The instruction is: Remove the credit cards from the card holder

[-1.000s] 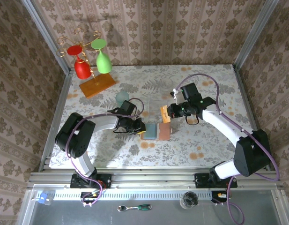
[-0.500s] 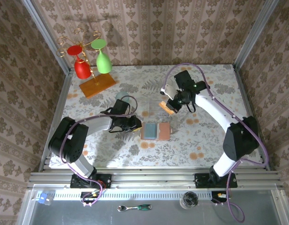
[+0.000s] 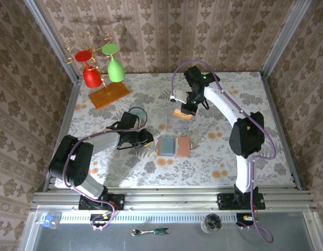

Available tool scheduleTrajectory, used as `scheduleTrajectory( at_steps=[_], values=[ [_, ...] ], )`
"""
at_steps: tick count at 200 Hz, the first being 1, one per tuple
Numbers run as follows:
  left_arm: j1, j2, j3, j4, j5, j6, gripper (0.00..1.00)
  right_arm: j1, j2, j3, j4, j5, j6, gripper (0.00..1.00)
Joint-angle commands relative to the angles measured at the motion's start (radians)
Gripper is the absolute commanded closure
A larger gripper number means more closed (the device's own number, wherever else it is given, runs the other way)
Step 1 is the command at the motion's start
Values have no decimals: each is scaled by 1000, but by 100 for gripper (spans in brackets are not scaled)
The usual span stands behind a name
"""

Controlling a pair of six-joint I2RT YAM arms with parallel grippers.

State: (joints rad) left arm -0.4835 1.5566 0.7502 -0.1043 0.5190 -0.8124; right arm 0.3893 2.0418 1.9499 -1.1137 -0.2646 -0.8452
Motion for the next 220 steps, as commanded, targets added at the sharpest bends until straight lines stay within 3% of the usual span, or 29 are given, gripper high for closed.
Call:
scheduleTrajectory(
  at_steps=[1, 95, 220],
  values=[
    [15, -29, -18, -11, -4, 1, 81, 7, 80, 110, -157, -43, -68, 100],
    [67, -76, -61, -22, -1, 9, 80, 8, 332, 417, -364, -80, -107, 100],
    [84, -73, -83, -16, 6, 4, 80, 26, 437, 491, -413, -102, -126, 100]
  ],
)
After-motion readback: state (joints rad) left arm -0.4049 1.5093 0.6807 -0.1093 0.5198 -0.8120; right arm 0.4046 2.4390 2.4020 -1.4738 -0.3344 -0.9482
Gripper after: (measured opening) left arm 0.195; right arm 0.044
